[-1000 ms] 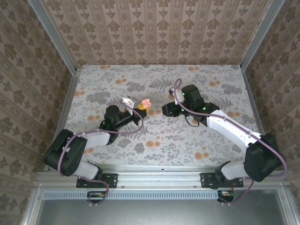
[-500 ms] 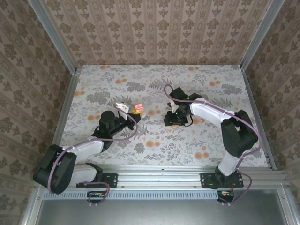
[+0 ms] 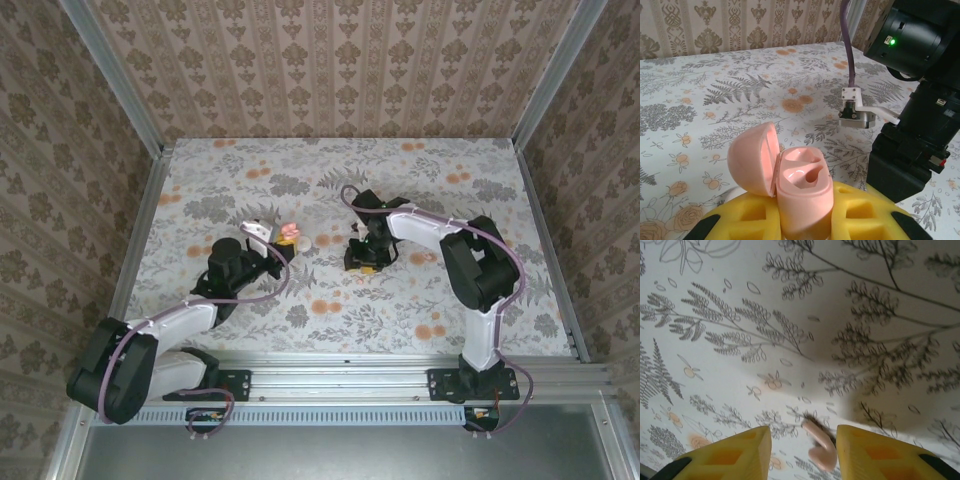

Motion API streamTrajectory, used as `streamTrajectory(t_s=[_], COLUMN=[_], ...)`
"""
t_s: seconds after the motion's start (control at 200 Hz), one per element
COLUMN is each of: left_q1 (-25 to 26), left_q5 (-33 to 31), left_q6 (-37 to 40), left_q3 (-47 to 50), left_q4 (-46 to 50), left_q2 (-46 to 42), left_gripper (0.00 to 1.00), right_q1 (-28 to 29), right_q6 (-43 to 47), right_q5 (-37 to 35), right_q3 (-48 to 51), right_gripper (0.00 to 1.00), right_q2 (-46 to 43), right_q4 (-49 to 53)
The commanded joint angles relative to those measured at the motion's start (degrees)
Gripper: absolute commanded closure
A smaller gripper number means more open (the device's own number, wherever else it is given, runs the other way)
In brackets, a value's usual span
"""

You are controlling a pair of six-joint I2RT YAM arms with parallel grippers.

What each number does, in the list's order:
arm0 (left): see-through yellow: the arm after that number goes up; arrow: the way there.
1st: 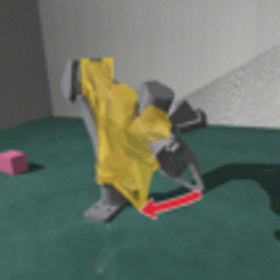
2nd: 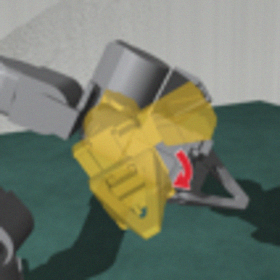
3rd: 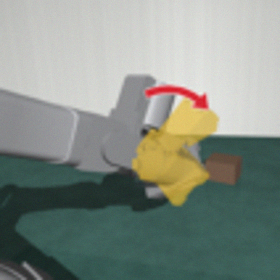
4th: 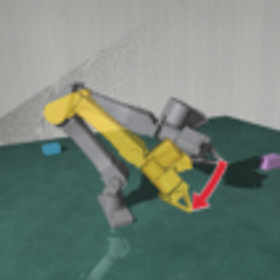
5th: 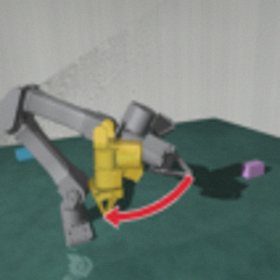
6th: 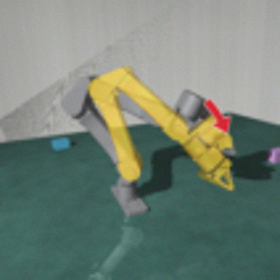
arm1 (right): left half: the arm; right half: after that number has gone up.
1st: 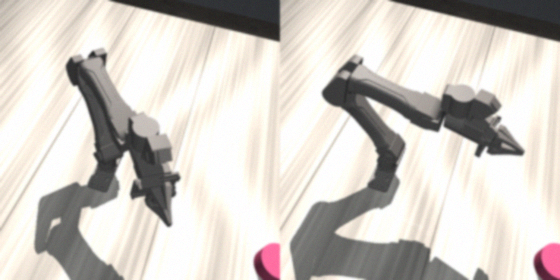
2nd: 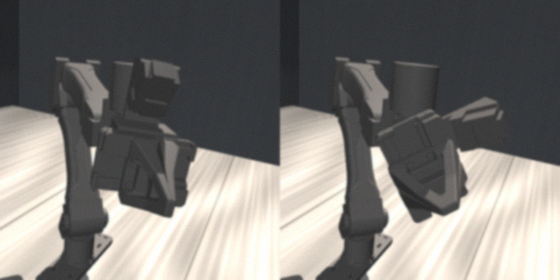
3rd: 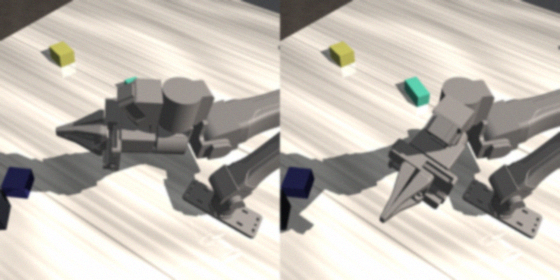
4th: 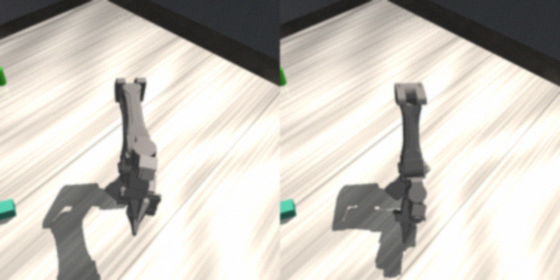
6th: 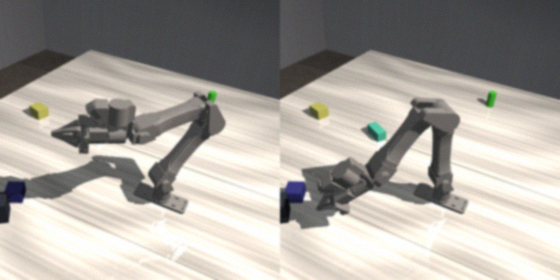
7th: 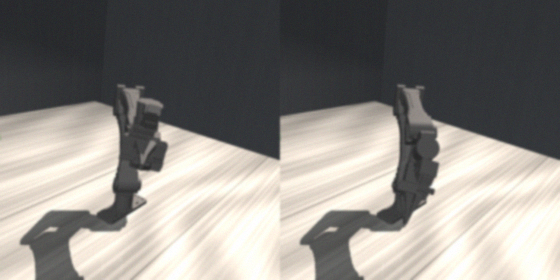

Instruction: Insert the wireless bluetooth earbuds into the charging case

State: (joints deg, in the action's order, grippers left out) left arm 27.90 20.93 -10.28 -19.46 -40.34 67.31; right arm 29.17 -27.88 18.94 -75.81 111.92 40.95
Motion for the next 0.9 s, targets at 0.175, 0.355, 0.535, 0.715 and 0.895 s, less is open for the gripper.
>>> streamTrajectory(t_s=[0.175, 0.355, 0.535, 0.715, 0.895], left_q1=[-1.28, -1.46, -1.45, -1.49, -1.47], left_q5=[-0.27, -0.02, 0.34, 0.33, 0.56], left_q6=[1.05, 0.95, 0.53, 0.75, 0.88], left_q3=[0.3, 0.22, 0.22, 0.22, 0.04], left_q4=[-0.01, -0.07, -0.48, -0.44, -0.44], left_q2=[-0.86, -0.47, -0.07, -0.53, -0.6], left_gripper=[0.91, 0.92, 0.91, 0.91, 0.91], right_q1=[0.89, 1.51, 2.01, 2.78, 3.74], right_q6=[-0.13, 0.35, 0.87, 1.92, 3.6], right_q5=[2.8, 3.46, 4.77, 5.03, 5.38], right_q3=[-1.85, -0.31, -0.71, -1.01, -1.72], right_gripper=[0.64, 0.67, 0.69, 0.69, 0.69], right_q2=[3.16, 1.35, 1.36, 1.48, 1.47], right_q4=[1.7, 2.3, 2.19, 4.19, 6.62])
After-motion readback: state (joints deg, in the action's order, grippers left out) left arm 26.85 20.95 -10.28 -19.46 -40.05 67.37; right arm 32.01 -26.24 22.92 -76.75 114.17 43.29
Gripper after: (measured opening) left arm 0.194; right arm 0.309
